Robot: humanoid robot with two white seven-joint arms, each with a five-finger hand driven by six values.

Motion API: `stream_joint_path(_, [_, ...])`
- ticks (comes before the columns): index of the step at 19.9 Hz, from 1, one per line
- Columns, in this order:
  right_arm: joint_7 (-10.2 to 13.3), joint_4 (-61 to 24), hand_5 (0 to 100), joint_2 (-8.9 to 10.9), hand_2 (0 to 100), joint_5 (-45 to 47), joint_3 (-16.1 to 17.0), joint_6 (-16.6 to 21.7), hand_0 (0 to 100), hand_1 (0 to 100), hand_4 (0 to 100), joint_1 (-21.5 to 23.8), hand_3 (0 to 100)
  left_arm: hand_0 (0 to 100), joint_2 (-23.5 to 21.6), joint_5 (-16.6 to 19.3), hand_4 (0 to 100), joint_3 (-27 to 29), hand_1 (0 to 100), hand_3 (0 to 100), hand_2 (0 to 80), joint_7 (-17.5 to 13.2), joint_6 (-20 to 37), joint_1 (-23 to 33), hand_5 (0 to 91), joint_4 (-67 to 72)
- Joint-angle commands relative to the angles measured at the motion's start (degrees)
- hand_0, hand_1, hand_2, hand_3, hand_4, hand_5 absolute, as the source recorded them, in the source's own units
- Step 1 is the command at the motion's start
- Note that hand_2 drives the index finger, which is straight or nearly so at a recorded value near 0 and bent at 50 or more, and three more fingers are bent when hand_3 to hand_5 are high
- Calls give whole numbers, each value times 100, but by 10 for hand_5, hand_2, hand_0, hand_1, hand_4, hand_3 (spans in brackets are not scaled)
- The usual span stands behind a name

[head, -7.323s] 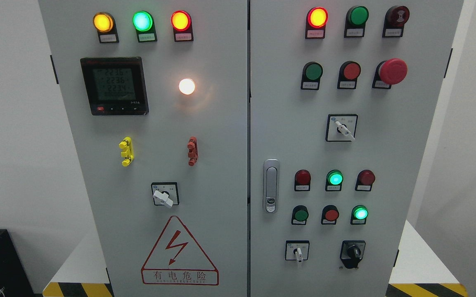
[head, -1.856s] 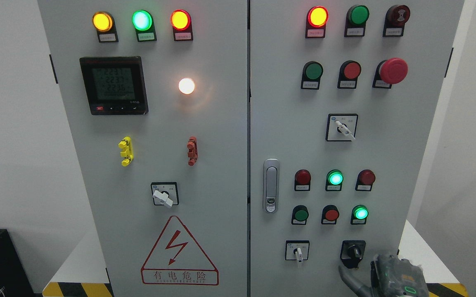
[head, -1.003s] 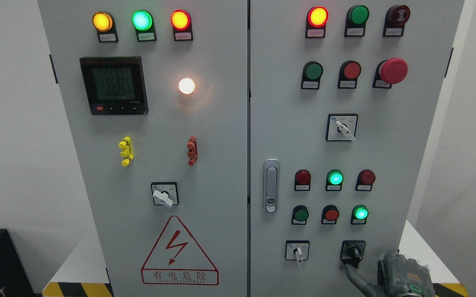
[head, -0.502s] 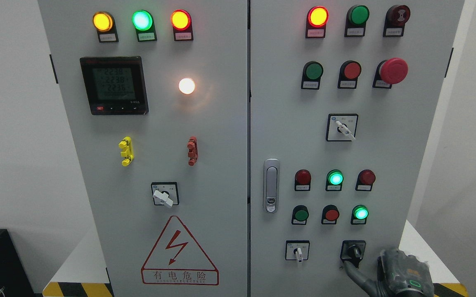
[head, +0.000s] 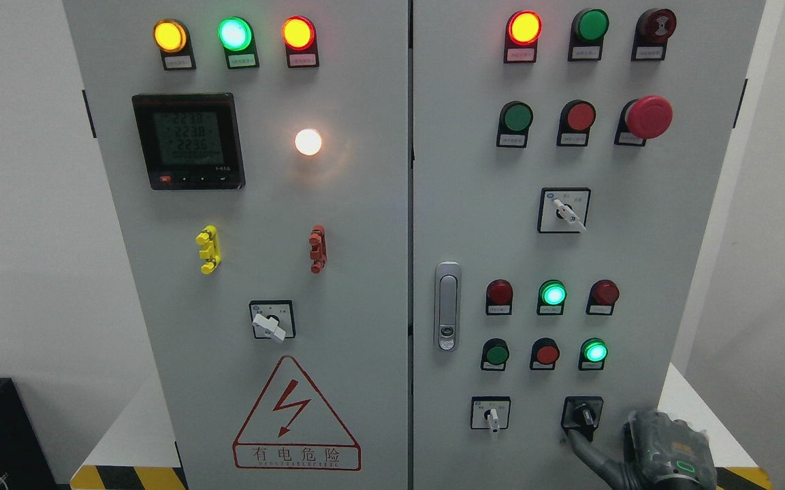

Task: Flip black knob to close circuit
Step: 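Grip the black knob with the right hand and twist it, then hold the black knob in its turned position with the right hand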

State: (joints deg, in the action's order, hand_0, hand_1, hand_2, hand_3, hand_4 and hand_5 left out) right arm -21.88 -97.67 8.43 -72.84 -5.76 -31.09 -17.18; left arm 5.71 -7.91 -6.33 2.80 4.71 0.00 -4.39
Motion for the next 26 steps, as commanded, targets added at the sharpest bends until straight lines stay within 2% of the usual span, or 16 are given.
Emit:
stream_joint_path(1, [9, 29, 873, 71, 926, 15, 22, -29, 46, 68, 873, 4, 1000, 120, 0, 0, 0, 0, 556, 0, 0, 1, -5, 114, 0, 0])
stream_joint_path(14, [17, 20, 879, 88, 927, 156, 48, -55, 56, 70, 878, -31, 1000, 120, 0, 0, 0, 0, 556, 0, 0, 1, -5, 114, 0, 0])
stream_joint_path(19, [9, 20, 879, 185, 927, 243, 101, -64, 59, 68, 880, -40, 1000, 120, 0, 0, 0, 0, 556, 0, 0, 1, -5, 114, 0, 0])
stream_joint_path(26, [17, 12, 878, 185, 922, 279, 128, -64, 63, 67, 881, -84, 1000, 120, 0, 0, 0, 0, 556, 0, 0, 1, -5, 114, 0, 0])
